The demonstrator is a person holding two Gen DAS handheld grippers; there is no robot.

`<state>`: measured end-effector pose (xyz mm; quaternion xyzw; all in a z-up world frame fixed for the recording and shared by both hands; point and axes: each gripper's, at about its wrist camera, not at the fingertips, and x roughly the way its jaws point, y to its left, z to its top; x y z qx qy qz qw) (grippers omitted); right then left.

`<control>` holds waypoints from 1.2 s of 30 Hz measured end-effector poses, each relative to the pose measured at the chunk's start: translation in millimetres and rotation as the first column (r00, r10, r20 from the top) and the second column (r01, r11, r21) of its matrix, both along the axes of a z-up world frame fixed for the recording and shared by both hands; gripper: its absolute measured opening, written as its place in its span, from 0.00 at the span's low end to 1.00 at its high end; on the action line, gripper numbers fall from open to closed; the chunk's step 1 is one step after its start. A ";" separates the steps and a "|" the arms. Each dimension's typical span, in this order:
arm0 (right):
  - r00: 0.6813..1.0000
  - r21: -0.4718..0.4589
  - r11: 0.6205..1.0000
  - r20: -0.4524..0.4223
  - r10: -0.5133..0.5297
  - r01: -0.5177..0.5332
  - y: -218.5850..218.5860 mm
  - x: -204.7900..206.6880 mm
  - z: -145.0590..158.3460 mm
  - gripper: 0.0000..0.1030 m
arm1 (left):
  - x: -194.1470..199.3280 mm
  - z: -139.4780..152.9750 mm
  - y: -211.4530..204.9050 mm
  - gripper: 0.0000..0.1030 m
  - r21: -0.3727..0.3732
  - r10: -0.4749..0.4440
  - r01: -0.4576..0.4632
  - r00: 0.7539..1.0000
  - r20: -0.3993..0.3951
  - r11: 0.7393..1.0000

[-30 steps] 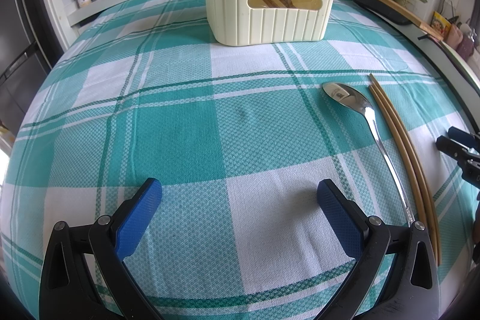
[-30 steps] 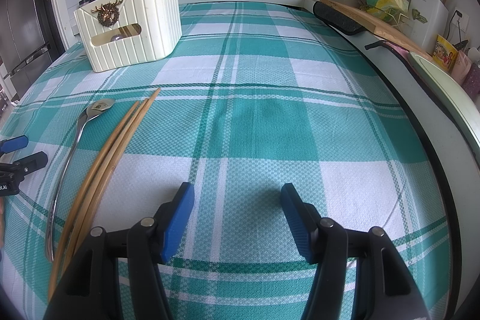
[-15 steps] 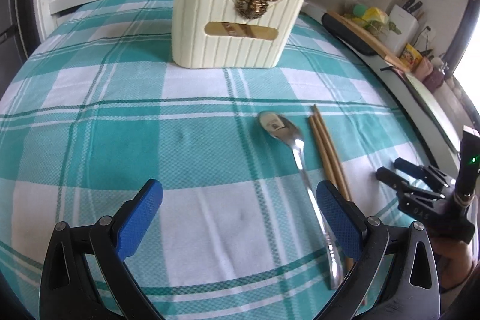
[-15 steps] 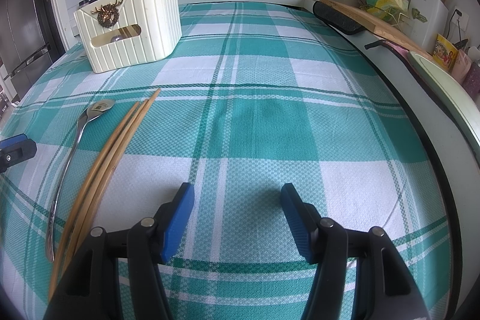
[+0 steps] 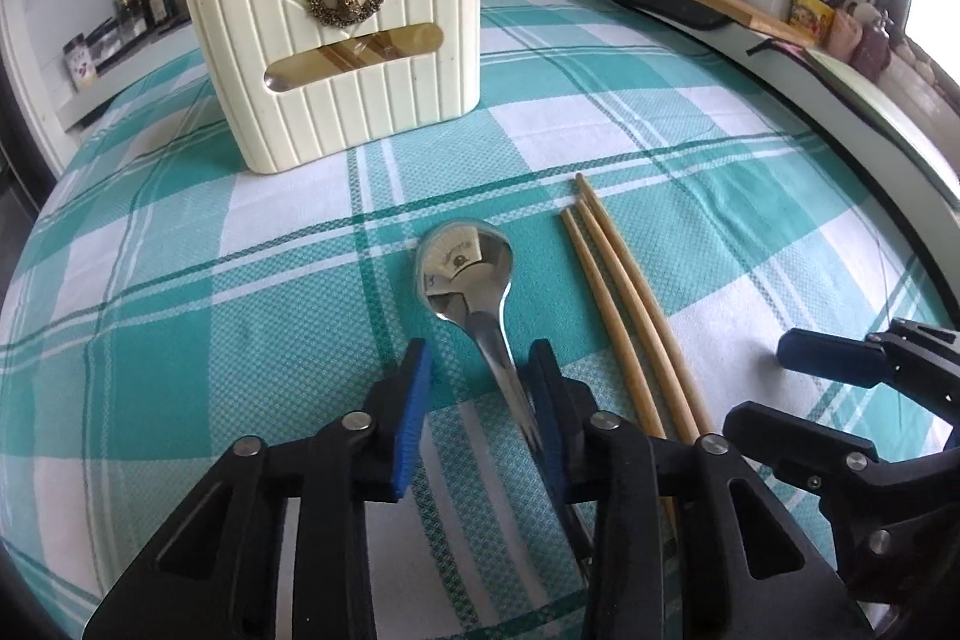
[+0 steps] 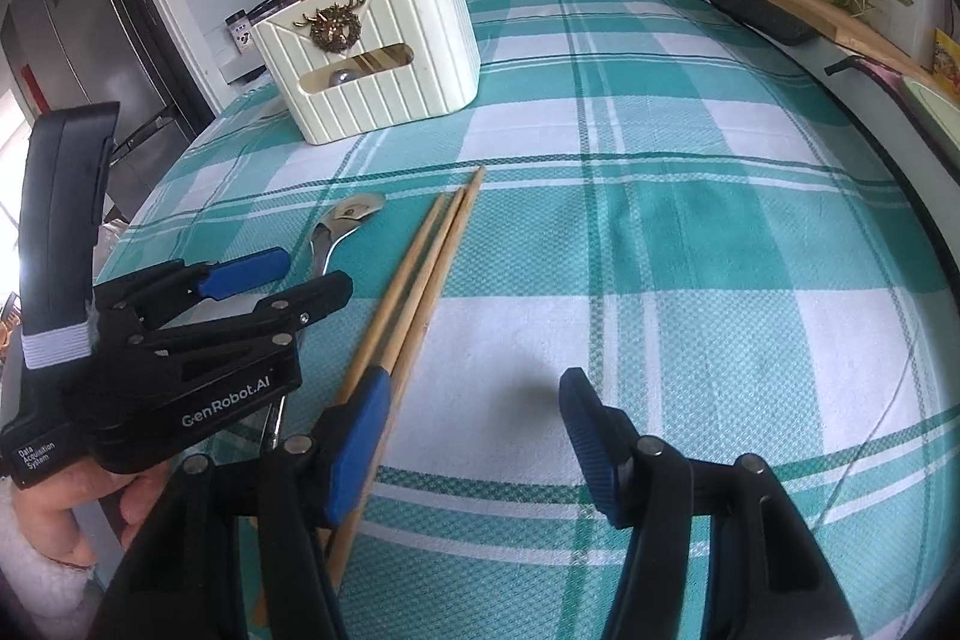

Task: Organize utensils
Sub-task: 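Grasp the steel spoon with the left tool while the right tool grasps a chopstick, then open both tools and set the spoon and chopstick down on the cloth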

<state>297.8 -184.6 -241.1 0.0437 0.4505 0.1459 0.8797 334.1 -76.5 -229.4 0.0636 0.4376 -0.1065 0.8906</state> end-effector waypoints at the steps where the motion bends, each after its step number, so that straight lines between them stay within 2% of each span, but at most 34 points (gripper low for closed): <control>1: 1.000 0.006 1.000 -0.007 0.018 -0.018 4.3 0.7 -0.4 0.48 | -1.0 0.0 0.4 0.15 0.000 -0.009 0.009 1.000 -0.002 1.000; 3: 0.999 0.001 0.999 -0.015 0.048 -0.047 13.6 2.5 -2.2 0.32 | -3.8 0.0 1.5 0.13 0.015 -0.017 0.017 1.000 0.001 1.000; 6: 0.999 -0.049 0.998 0.001 0.039 -0.039 20.9 2.8 -2.0 0.28 | -8.6 0.5 9.5 0.11 0.017 -0.010 0.010 1.000 0.003 1.000; 10: 0.999 -0.105 0.993 -0.004 0.046 -0.046 26.4 -0.8 0.0 0.28 | -14.1 1.4 23.4 0.11 0.021 0.022 -0.022 1.000 0.011 1.000; 14: 0.998 -0.191 0.980 0.027 0.055 -0.049 35.4 -5.8 1.7 0.28 | -18.6 2.4 34.5 0.11 0.007 0.043 -0.043 0.999 0.014 0.999; 16: 0.998 -0.221 0.974 0.026 0.061 -0.054 36.7 -6.9 0.4 0.25 | -21.5 3.5 41.2 0.11 0.003 0.053 -0.053 0.999 0.011 0.999; 18: 0.998 -0.267 0.962 0.036 0.061 -0.049 36.0 -9.3 -1.2 0.15 | -24.6 3.8 50.6 0.11 -0.003 0.068 -0.068 0.998 0.001 0.998; 20: 0.998 -0.301 0.953 0.048 0.044 -0.028 30.2 -11.6 -0.6 0.15 | -27.5 3.6 62.0 0.11 -0.008 0.093 -0.093 0.996 -0.008 0.996; 24: 0.998 -0.312 0.949 0.060 -0.027 0.045 4.2 -9.3 -0.9 0.15 | -31.7 3.7 84.8 0.11 -0.044 0.132 -0.133 0.991 -0.029 0.990; 28: 0.998 -0.243 0.968 0.039 -0.057 0.064 -17.2 -9.9 0.4 0.15 | -32.5 5.4 99.6 0.13 -0.098 0.143 -0.149 0.988 -0.057 0.984; 30: 0.998 -0.223 0.973 0.030 -0.047 0.053 -20.9 -10.4 0.0 0.19 | -32.6 6.0 101.4 0.20 -0.114 0.139 -0.146 0.988 -0.069 0.983; 31: 0.999 -0.223 0.974 0.028 -0.041 0.046 -21.4 -10.4 0.0 0.19 | -33.4 6.3 100.4 0.33 -0.117 0.139 -0.146 0.988 -0.069 0.982; 32: 0.999 -0.224 0.974 0.023 -0.033 0.038 -21.7 -9.7 0.0 0.20 | -34.5 6.5 99.1 0.50 -0.112 0.145 -0.151 0.987 -0.067 0.982; 34: 1.000 -0.226 0.974 0.014 -0.022 0.024 -21.6 -8.5 0.4 0.25 | -37.3 5.8 94.7 0.66 -0.090 0.165 -0.170 0.984 -0.061 0.981; 36: 1.000 -0.236 0.972 0.007 -0.003 0.004 -19.8 -6.0 0.2 0.32 | -40.0 2.7 87.9 0.66 -0.048 0.157 -0.160 0.986 -0.055 0.986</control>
